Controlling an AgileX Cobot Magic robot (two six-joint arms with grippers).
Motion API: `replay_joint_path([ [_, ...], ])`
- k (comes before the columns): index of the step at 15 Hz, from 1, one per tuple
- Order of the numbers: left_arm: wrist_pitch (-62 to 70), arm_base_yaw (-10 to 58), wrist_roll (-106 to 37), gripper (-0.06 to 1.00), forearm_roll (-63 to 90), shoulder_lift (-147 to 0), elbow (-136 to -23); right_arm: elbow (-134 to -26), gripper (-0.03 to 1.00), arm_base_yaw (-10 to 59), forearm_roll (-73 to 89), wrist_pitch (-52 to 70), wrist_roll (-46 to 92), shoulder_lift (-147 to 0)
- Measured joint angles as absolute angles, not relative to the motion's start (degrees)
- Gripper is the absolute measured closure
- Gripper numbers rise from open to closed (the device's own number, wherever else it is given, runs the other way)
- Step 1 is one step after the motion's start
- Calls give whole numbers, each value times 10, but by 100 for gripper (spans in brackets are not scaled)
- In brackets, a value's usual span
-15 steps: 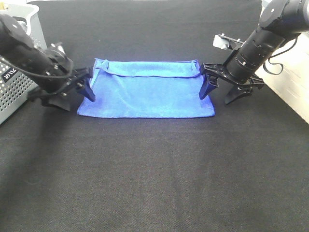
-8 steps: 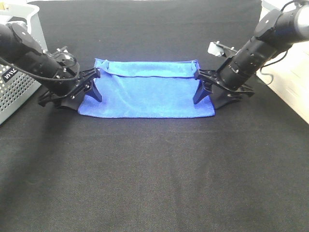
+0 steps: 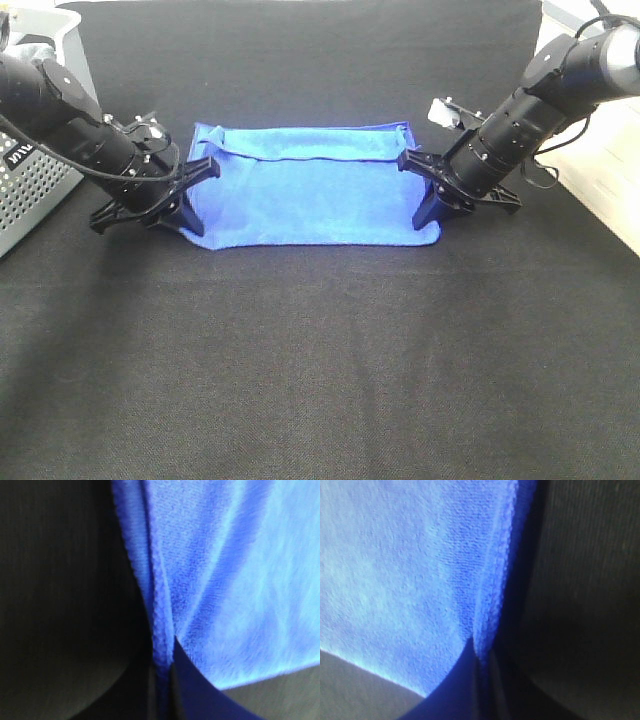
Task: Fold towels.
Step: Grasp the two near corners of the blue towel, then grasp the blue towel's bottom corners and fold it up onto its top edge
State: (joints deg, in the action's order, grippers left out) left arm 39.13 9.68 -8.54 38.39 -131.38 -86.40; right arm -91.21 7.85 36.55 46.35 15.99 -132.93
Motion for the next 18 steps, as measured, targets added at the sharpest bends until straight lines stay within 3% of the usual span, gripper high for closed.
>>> replay_joint_path([
  [4, 472, 99, -44, 94, 296, -1255, -817, -834, 97, 78, 333, 490, 144, -1255],
  [7, 449, 100, -42, 94, 298, -1172, -682, -707, 97, 80, 333, 470, 149, -1187],
  [10, 399, 101, -42, 94, 303, -1121, -587, -650, 97, 81, 344, 454, 164, -1147],
  [13, 390, 101, -42, 94, 305, -1106, -608, -665, 97, 81, 348, 445, 176, -1134],
  [18, 377, 100, -17, 94, 287, -1133, -748, -826, 97, 81, 340, 467, 179, -1187],
])
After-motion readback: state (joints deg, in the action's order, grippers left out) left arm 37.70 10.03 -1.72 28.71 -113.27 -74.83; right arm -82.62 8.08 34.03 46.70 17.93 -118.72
